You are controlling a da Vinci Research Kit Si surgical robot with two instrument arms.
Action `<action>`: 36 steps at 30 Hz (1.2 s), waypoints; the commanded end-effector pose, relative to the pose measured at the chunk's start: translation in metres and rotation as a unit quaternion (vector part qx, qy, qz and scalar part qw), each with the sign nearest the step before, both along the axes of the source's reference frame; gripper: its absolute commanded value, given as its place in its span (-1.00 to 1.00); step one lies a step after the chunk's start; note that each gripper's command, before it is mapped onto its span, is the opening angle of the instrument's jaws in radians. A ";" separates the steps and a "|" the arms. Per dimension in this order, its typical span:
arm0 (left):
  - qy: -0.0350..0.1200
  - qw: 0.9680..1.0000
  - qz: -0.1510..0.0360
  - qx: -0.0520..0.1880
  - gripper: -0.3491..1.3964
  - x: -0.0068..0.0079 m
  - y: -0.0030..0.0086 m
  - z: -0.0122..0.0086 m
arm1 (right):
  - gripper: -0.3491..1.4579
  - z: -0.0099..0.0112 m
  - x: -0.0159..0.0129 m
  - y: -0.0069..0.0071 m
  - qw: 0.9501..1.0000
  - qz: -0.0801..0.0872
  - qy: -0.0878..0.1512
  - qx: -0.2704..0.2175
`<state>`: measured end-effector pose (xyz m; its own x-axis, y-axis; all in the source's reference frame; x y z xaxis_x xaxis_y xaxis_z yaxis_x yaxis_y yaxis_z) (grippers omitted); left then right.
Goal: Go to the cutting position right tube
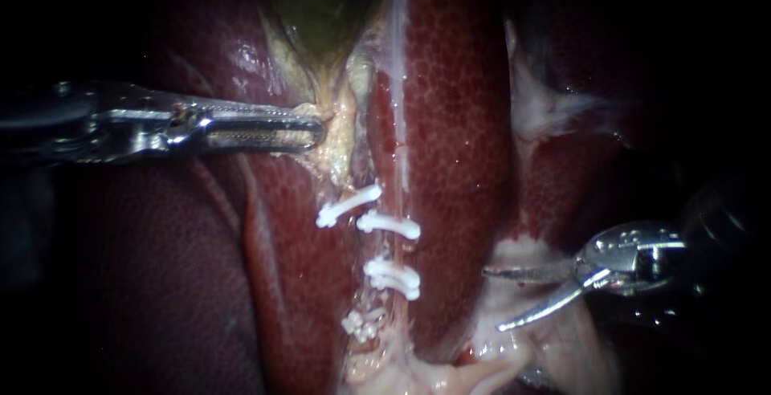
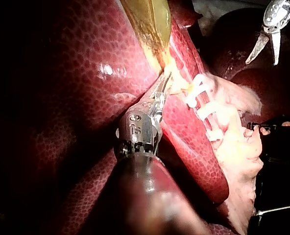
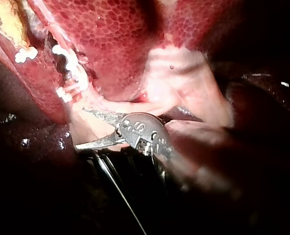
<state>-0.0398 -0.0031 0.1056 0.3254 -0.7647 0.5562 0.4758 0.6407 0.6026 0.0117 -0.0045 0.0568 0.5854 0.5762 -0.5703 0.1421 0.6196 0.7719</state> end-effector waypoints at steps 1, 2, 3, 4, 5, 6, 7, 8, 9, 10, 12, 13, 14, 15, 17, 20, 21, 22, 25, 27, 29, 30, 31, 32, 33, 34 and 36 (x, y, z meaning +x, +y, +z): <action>0.000 1.000 0.000 0.000 -1.00 0.0000 0.0000 0.0000 | 0.87 0.0001 0.0000 0.0000 1.000 0.000 0.000 0.000; 0.000 1.000 0.000 0.000 -1.00 0.0000 0.0000 0.0000 | 0.87 0.0001 0.0000 -0.0001 1.000 0.000 0.000 0.000; 0.000 1.000 0.000 0.000 -1.00 0.0001 0.0000 0.0000 | 0.87 0.0001 0.0000 -0.0001 1.000 0.000 0.000 0.000; 0.000 1.000 0.000 0.000 -1.00 0.0001 0.0000 0.0000 | 0.87 0.0001 0.0000 -0.0001 1.000 0.000 0.000 0.000; -0.001 1.000 0.001 0.001 -1.00 0.0002 0.0001 -0.0001 | 0.87 0.0001 0.0000 -0.0001 1.000 0.000 0.000 0.000; -0.001 1.000 0.001 0.001 -1.00 0.0004 0.0002 -0.0002 | 0.87 0.0001 0.0001 -0.0001 1.000 0.000 0.000 0.000; -0.002 1.000 0.002 0.002 -1.00 0.0006 0.0004 -0.0004 | 0.87 0.0001 0.0001 -0.0001 1.000 0.000 0.000 0.000; -0.003 1.000 0.004 0.003 -1.00 0.0007 0.0006 -0.0005 | 0.87 0.0001 0.0001 -0.0001 1.000 0.000 0.000 0.000; -0.002 1.000 0.003 0.003 -1.00 0.0010 0.0008 -0.0008 | 0.87 0.0001 0.0001 -0.0001 1.000 0.000 0.000 0.000; -0.002 1.000 0.002 0.004 -1.00 0.0013 0.0012 -0.0011 | 0.87 0.0001 0.0001 -0.0001 1.000 0.000 0.000 0.000; 0.000 1.000 0.000 0.004 -1.00 0.0019 0.0019 -0.0017 | 0.87 0.0001 0.0001 -0.0001 1.000 0.000 0.000 0.000; 0.002 1.000 -0.003 0.004 -1.00 0.0024 0.0024 -0.0022 | 0.87 0.0001 0.0001 -0.0001 1.000 0.000 0.000 0.000; 0.003 1.000 -0.004 0.005 -1.00 0.0029 0.0028 -0.0026 | 0.87 0.0001 0.0001 -0.0001 1.000 0.000 0.000 0.000; 0.007 1.000 -0.005 0.005 -1.00 0.0033 0.0032 -0.0029 | 0.87 0.0001 0.0001 -0.0001 1.000 0.000 0.000 0.000; 0.008 1.000 -0.012 0.005 -1.00 0.0042 0.0042 -0.0038 | 0.87 0.0001 0.0001 -0.0001 1.000 0.000 0.000 0.000; 0.006 1.000 -0.024 0.006 -1.00 0.0054 0.0052 -0.0050 | 0.87 0.0001 0.0001 -0.0001 1.000 0.000 0.000 0.000; 0.006 1.000 -0.026 0.005 -1.00 0.0057 0.0055 -0.0053 | 0.87 0.0001 0.0001 -0.0001 1.000 0.000 0.000 0.000; 0.006 1.000 -0.026 0.003 -1.00 0.0059 0.0057 -0.0057 | 0.87 0.0001 0.0001 -0.0001 1.000 0.000 0.000 0.000; 0.005 1.000 -0.030 0.000 -1.00 0.0066 0.0061 -0.0065 | 0.87 0.0001 0.0002 -0.0001 1.000 0.000 0.000 0.000; 0.005 0.999 -0.032 0.000 -1.00 0.0068 0.0062 -0.0069 | 0.87 0.0001 0.0002 -0.0001 1.000 0.000 0.000 0.000; 0.005 0.999 -0.032 -0.003 -1.00 0.0070 0.0062 -0.0072 | 0.87 0.0001 0.0002 -0.0001 1.000 0.000 0.000 0.000; 0.005 0.999 -0.032 -0.003 -1.00 0.0070 0.0062 -0.0072 | 0.87 0.0001 0.0002 -0.0001 1.000 0.000 0.000 0.000; 0.006 0.999 -0.032 -0.003 -1.00 0.0070 0.0062 -0.0072 | 0.87 0.0001 0.0002 -0.0001 1.000 0.000 0.000 0.000; 0.006 0.999 -0.033 -0.003 -1.00 0.0070 0.0062 -0.0072 | 0.87 0.0001 0.0002 -0.0001 1.000 0.000 0.000 0.000; 0.006 0.999 -0.033 -0.003 -1.00 0.0070 0.0062 -0.0072 | 0.87 0.0002 0.0002 -0.0001 1.000 0.000 0.000 0.000; 0.006 0.999 -0.033 -0.003 -1.00 0.0070 0.0061 -0.0072 | 0.87 0.0002 0.0003 -0.0001 1.000 0.001 -0.001 -0.001; 0.006 0.999 -0.033 -0.003 -1.00 0.0070 0.0061 -0.0072 | 0.87 0.0003 0.0005 -0.0002 1.000 0.001 -0.001 -0.001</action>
<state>-0.0328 0.0030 0.0984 0.2810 -0.7814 0.5572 0.5236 0.6114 0.5933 0.0124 -0.0047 0.0573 0.5847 0.5761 -0.5712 0.1399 0.6219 0.7705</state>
